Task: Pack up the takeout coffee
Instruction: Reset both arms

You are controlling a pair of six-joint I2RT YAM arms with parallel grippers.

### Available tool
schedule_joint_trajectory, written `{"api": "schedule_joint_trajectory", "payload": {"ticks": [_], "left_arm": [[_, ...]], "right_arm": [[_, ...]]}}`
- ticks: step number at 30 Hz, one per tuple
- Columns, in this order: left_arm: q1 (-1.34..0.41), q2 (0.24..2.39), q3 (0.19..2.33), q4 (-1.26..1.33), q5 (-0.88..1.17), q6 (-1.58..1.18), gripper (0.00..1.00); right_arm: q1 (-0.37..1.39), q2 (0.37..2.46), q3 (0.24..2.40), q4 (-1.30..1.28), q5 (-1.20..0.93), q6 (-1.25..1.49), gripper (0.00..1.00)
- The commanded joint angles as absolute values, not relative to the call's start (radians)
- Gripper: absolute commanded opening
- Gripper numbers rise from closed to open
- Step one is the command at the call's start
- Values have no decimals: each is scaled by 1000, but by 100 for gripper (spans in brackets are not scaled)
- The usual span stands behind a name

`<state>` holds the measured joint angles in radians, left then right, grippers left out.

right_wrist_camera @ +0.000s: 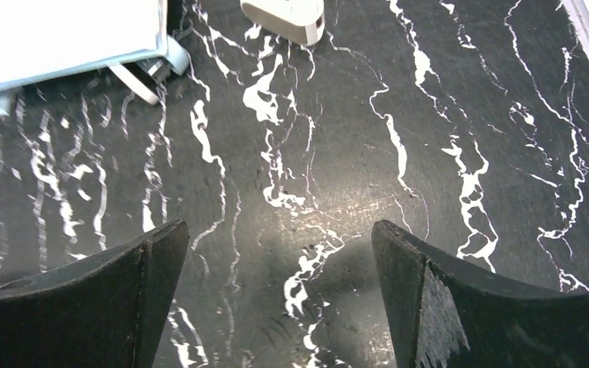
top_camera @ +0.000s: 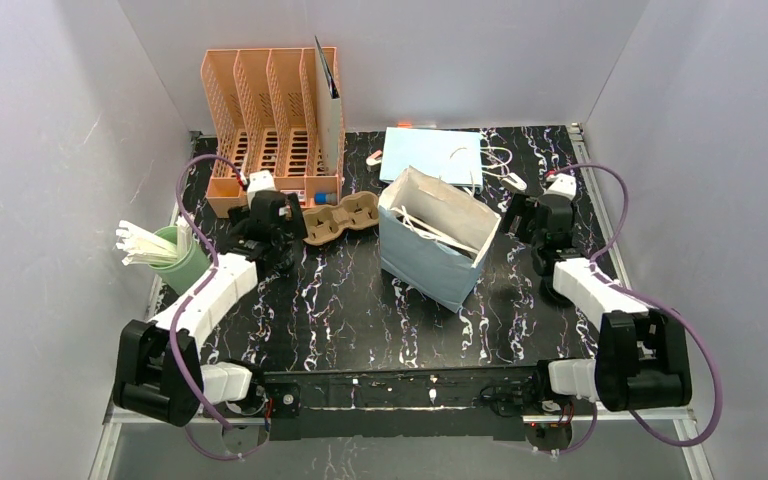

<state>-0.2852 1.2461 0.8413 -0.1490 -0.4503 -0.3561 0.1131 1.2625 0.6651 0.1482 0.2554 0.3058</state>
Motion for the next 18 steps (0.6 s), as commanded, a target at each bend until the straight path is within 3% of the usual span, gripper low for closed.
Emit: {"api": "schedule_joint_trajectory", "payload": {"ticks": [1,5,14,18], "left_arm": [[-279,1263,724,131,-508,-210,98],[-241,1357,659,239,-457,-153,98],[-112,1536,407,855,-347,-32,98],[-100,1648,385,1002,-292,-31,98]], "right_arm": [[111,1319,547,477,248,121,98],[101,1376,403,736,240,79,98],[47,1605,230,1277,158,57,98],[43,1597,252,1215,131,50,98]]}}
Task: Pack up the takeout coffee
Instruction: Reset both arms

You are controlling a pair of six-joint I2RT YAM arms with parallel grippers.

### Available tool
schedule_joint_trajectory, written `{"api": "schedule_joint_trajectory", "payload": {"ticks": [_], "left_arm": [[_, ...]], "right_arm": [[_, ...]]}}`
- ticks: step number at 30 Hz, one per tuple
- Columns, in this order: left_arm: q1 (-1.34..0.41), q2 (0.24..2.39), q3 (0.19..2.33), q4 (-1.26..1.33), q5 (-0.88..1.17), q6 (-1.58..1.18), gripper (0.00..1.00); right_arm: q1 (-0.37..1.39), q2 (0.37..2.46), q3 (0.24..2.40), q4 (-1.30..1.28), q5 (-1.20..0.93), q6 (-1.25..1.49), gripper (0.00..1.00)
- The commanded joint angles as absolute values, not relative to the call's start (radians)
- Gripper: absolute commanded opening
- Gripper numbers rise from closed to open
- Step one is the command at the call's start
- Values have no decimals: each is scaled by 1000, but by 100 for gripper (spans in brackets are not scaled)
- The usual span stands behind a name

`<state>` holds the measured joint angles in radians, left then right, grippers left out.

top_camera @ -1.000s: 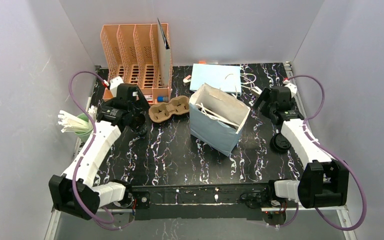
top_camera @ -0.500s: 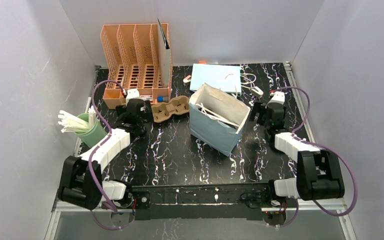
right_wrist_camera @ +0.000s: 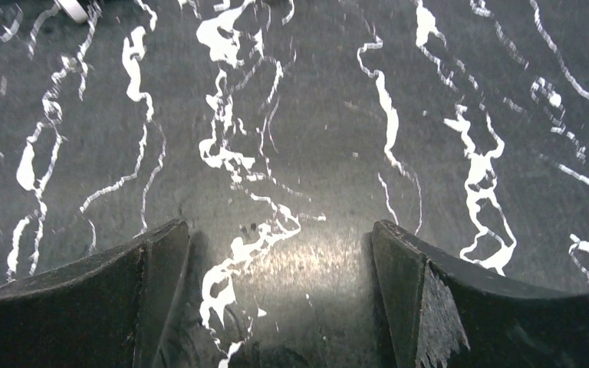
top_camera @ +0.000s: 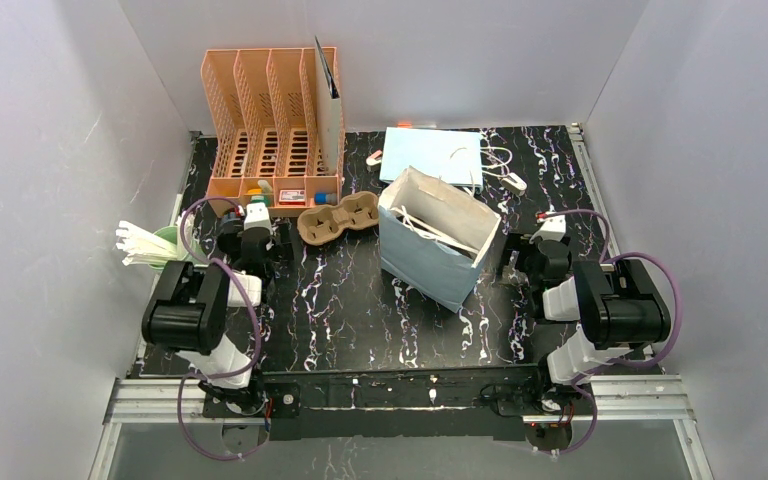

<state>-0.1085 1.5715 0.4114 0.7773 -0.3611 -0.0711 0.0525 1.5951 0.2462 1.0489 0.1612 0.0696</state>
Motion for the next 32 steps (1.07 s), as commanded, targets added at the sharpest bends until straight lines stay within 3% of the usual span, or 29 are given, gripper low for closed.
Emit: {"api": "schedule_joint_trajectory", "payload": {"ticks": [1,4,7,9,32], "left_arm": [[-99,1648,390,992,-282,-27,98],[-98,1637,347,1047,-224,-9,98],[-98,1685,249,1298,-220,-5,98],[-98,1665,274,1200,-219,-5,98],[-98,1674,268,1229,-218,-5,98]], "right_arm": [[43,1600,248,1225,131,49,98],[43,1593,255,1200,134,50,98],[43,1594,255,1203,132,50,98],[43,1594,255,1203,133,51,98],[43,1595,254,1203,132,51,98]]}}
